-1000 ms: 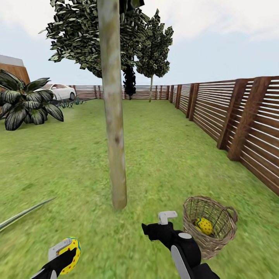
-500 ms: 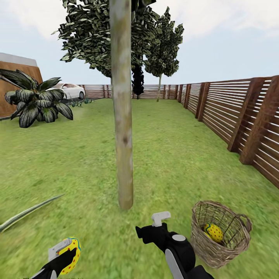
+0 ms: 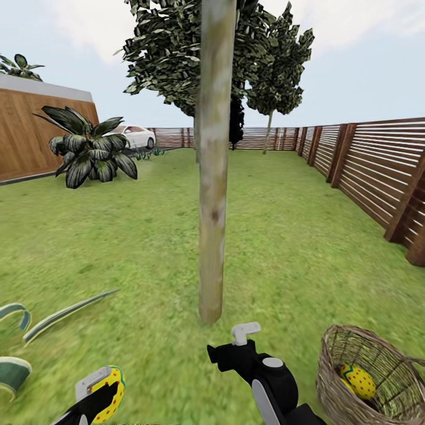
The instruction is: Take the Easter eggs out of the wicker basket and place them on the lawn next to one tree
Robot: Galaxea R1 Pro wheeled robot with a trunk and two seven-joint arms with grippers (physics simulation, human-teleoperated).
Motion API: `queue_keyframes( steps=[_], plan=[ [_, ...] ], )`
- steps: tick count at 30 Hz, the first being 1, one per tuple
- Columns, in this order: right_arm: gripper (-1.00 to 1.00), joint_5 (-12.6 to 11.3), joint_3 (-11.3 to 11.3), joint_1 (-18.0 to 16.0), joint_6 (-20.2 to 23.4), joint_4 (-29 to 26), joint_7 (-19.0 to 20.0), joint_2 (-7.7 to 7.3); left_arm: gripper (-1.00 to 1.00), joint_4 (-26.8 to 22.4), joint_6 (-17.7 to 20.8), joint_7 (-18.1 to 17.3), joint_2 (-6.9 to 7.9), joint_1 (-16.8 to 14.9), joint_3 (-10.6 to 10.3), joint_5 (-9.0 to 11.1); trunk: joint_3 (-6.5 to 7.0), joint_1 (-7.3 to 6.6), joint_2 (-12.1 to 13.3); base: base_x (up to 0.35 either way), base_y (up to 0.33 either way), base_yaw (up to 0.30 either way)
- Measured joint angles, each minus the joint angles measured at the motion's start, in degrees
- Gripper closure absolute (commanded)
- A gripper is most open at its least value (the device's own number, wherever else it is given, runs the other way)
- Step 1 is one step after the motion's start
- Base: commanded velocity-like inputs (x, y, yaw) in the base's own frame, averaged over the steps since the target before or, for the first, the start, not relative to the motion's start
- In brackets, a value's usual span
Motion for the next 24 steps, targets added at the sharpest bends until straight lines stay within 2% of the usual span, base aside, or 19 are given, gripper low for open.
queue_keyframes(
  steps=[6,18,24],
  plan=[
    [-1.00,-0.09,-0.02,0.01,0.00,-0.01,0.06,-0.03,1.00,-0.44,-0.06,-0.07,0.00,-0.01,0.00,0.01,-0.01,0.00,0.00,0.002,0.000,0.020],
    [-1.00,-0.09,-0.05,0.01,0.00,-0.01,0.06,-0.03,1.00,-0.22,-0.41,-0.21,-0.06,-0.01,-0.01,-0.06,-2.16,2.63,-4.80,0.000,0.000,0.000],
    [-1.00,-0.09,-0.06,0.01,0.00,-0.01,0.11,-0.11,1.00,0.04,-2.23,-0.52,-0.17,0.00,-0.11,-0.14,-3.24,3.95,-7.21,0.000,0.000,0.000]
  ],
)
